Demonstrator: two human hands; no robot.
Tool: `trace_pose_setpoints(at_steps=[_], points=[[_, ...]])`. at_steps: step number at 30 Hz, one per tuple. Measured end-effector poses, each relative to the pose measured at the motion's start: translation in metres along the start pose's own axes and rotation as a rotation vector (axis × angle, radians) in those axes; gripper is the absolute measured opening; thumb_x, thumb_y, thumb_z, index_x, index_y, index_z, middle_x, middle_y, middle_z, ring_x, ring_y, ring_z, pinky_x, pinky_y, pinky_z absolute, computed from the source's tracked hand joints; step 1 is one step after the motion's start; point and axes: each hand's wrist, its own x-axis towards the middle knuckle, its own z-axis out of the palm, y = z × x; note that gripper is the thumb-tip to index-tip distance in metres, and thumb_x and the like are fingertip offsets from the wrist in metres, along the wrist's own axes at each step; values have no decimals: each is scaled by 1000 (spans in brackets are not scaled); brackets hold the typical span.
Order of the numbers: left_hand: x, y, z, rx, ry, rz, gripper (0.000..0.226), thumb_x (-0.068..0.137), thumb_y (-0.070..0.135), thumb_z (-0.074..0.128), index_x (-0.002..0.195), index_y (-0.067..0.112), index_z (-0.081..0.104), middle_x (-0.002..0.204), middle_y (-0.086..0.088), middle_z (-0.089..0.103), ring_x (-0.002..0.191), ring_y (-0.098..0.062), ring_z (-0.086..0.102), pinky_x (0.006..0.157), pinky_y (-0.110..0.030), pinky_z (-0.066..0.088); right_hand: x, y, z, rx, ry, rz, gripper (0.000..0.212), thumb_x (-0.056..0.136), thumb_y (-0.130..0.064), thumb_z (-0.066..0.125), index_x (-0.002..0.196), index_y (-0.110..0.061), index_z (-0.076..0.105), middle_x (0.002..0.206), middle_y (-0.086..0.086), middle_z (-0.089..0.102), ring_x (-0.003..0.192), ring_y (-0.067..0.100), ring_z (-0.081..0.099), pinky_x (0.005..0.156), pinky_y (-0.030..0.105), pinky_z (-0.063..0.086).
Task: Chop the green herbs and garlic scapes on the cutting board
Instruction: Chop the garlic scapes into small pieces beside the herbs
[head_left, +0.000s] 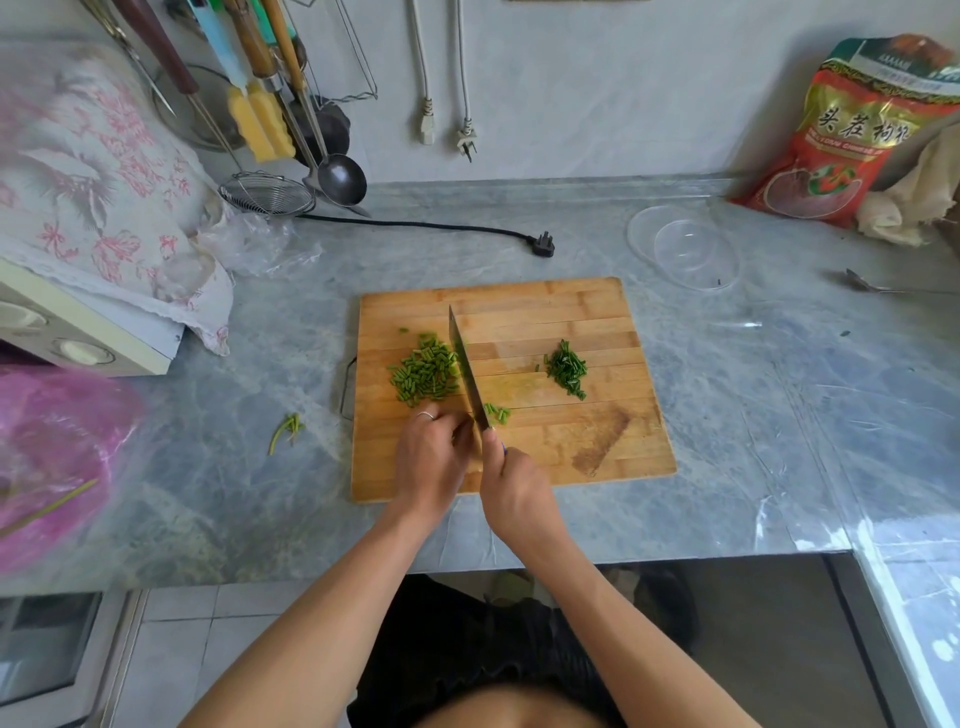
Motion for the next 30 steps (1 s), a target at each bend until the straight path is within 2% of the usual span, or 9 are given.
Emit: trace_pose_setpoints(at_steps=[1,2,4,7,9,11,14,18,30], points=[[0,0,0,-6,-1,4,17,90,23,62,76,21,72,77,12,50,76,-13,52,58,-29,29,0,0,3,89,-126,120,49,107,-24,7,108,-6,53,56,4,50,40,12,42,30,22,17],[1,0,0,-14,-5,7,16,90,23,62,76,21,70,77,12,50,77,-14,52,58,-30,31,2,-3,7,115,-79,49,69,98,-54,0,100,-12,55,62,0,51,48,9,43,34,20,34],[1,-3,0,-23,-20,22,14,89,22,63,76,21,68,78,7,55,78,-15,53,56,-32,35,0,-3,13,132,-30,100,84,70,-77,1,91,-16,55,68,-4,50,56,6,43,56,0,39],[0,-3,-1,-5,-10,31,12,87,18,66,76,17,69,74,6,49,74,-17,52,53,-29,29,7,-20,8,97,-184,164,53,105,-41,14,110,-7,53,61,-1,50,46,7,40,33,20,23],[-1,-2,-1,-7,5,43,13,86,16,67,73,15,70,72,8,45,70,-16,49,50,-26,24,17,-9,19,-29,46,92,31,104,-11,24,122,1,46,63,3,56,42,6,36,40,18,14],[-2,-3,-1,5,18,54,16,88,18,68,73,15,71,72,7,51,70,-17,51,48,-25,28,26,-13,17,-55,106,67,24,99,-6,35,118,1,46,60,4,57,38,5,37,38,17,15],[-2,-6,1,56,34,66,15,90,19,67,77,16,74,77,-2,62,75,-20,59,51,-30,38,23,-22,7,166,17,74,18,97,-28,46,98,-11,53,62,-3,52,49,6,46,46,16,32],[-8,-2,-3,85,40,123,18,84,3,65,88,17,76,87,-3,65,80,-22,61,59,-25,40,31,-12,2,217,-47,223,60,102,-54,21,67,-13,49,58,4,53,48,17,51,47,28,42],[-5,-3,-8,17,58,-32,11,88,18,71,96,15,78,92,-2,69,83,-18,63,67,-29,48,10,-5,-20,139,-39,79,65,99,-59,21,63,-10,46,53,4,48,49,19,46,52,39,45]])
